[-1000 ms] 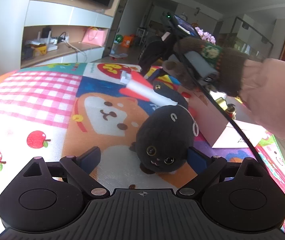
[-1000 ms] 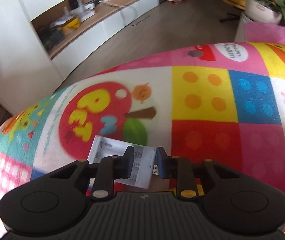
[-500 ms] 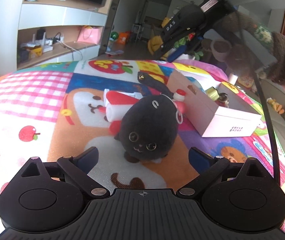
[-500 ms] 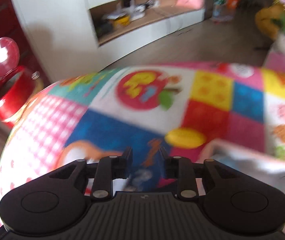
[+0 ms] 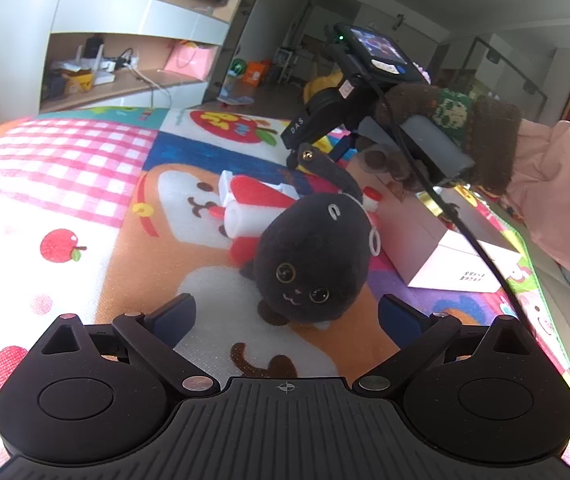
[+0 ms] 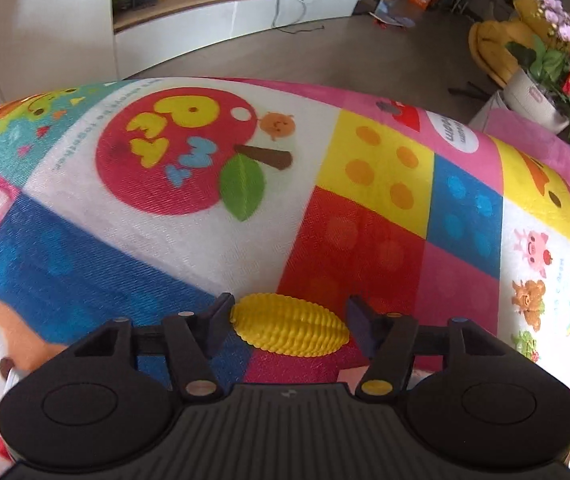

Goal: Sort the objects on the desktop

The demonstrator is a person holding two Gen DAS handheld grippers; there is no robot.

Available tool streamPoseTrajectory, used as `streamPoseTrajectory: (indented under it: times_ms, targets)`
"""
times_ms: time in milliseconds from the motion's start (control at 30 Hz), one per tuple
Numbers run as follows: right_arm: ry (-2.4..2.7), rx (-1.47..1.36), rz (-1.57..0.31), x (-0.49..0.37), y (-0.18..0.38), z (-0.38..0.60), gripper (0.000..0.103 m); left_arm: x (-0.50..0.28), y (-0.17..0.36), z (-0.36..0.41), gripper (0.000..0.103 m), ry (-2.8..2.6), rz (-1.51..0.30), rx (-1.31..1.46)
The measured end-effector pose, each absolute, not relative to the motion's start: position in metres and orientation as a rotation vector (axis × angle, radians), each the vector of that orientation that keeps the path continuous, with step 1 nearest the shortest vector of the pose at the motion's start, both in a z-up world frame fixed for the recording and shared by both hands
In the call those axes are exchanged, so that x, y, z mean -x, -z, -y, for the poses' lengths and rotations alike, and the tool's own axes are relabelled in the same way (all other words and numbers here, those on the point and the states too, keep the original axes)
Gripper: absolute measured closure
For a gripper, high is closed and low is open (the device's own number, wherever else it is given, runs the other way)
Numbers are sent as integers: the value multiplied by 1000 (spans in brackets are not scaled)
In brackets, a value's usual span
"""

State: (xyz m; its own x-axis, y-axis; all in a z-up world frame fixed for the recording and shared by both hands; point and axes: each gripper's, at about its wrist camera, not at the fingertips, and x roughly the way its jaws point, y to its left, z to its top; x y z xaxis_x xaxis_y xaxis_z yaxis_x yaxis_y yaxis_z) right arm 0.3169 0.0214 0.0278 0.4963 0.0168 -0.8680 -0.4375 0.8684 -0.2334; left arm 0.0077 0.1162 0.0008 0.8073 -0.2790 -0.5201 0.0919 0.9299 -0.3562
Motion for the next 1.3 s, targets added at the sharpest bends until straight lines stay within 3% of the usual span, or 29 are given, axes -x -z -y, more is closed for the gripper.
streamPoseTrajectory:
  times_ms: [33,67,500,633,767,933,1033,1133,1200,1300]
  targets:
    - [-305,478,-1014,-311,-30,-22,42,-7,-1,-115,2,201,-598,320]
    - [-315,499,-1015,-304,-31,-22,56,-7,-2,-114,2,199,-596,315]
    - [-546,387,-1136,-174,-55,21,62,7,-5,-87,2,168,-647,168]
    - [-609,320,-1049,-126,-72,50,62,7,-5,-74,2,177,-669,115]
    - [-619,168,-965,-87,-93,99,82,8,-7,-56,2,213,-678,72]
    - [-510,147,-875,-46,-86,151,82,11,-11,-23,2,281,-668,16]
    - [-426,120,-829,-29,-73,183,77,12,-14,-2,2,317,-651,-40]
    - [-356,74,-818,-16,-59,213,62,11,-13,17,2,326,-637,-114]
    - [-319,45,-821,-5,-49,230,45,10,-12,26,2,315,-634,-154]
    - [-304,38,-818,11,-37,239,36,7,-10,30,2,302,-647,-153]
